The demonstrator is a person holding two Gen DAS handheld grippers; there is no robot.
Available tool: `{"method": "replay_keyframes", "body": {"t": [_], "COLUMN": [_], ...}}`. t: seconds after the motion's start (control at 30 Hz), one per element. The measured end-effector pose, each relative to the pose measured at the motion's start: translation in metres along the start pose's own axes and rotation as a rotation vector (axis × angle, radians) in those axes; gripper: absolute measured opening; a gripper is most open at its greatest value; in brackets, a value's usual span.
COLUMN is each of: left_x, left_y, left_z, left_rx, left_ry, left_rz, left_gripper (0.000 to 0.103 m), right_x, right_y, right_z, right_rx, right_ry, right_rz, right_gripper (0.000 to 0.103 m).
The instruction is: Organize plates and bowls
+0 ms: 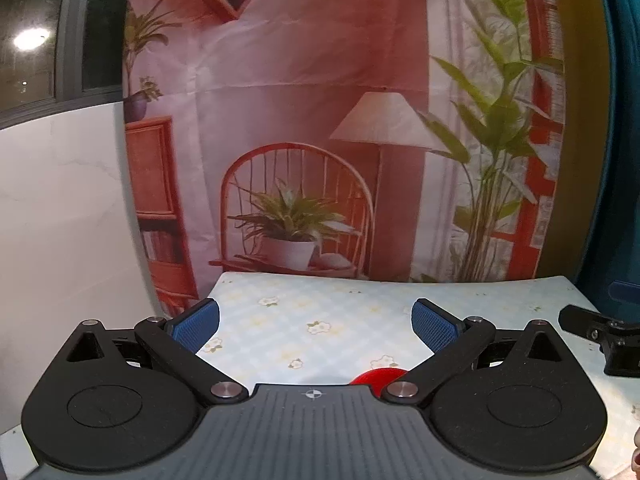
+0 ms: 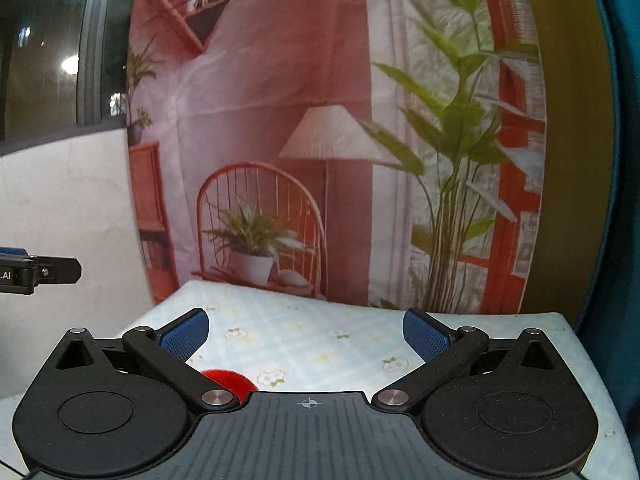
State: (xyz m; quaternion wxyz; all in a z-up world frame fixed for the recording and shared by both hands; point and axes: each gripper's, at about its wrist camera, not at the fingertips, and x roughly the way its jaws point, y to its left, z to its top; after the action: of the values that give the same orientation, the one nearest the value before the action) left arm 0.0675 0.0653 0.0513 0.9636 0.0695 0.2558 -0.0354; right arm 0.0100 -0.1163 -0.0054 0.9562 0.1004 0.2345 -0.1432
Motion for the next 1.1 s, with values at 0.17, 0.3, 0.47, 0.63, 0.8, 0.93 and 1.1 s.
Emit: {"method": "replay_keyframes", "body": {"t": [0.17,0.3,0.47,0.63,0.8,0.93,1.1], "left_x": [-0.014,-0.023,-0.028,-0.03,-0.028,-0.027,-0.027], "left_y": [-0.01,-0.017,-0.025,-0.026,-0.022,-0.021,-0.02], "left_z": [0.005,0.006,0.004,0.005,0.004,0.004,0.005], "left_rx": [0.032,0.035,0.051,0.062,0.048,0.043,0.041], "left_ry": [-0.019,-0.047,-0.051,-0.053,-0.035,-0.029,-0.025], "left_rz": [-0.01,0.006,-0.006,-0.015,-0.021,-0.026,-0.028], "left_gripper": [0.103,0.103,0.103,0.103,0.103,0.103,0.103], "right_x": [-0.013,-0.02,-0.027,-0.031,-0.033,-0.032,-0.031], "right_y": [-0.002,0.0,0.006,0.009,0.008,0.006,0.004], "right_z": [0.007,0.013,0.018,0.02,0.021,0.023,0.024], "right_rx": [0.02,0.019,0.0,-0.004,0.01,0.031,0.042], "right_ry": [-0.003,0.001,-0.004,-0.011,-0.009,0.001,0.003], "right_rz": [-0.008,-0.013,-0.03,-0.046,-0.063,-0.08,-0.094], "right_gripper": [0.103,0.103,0.103,0.103,0.103,0.103,0.103]}}
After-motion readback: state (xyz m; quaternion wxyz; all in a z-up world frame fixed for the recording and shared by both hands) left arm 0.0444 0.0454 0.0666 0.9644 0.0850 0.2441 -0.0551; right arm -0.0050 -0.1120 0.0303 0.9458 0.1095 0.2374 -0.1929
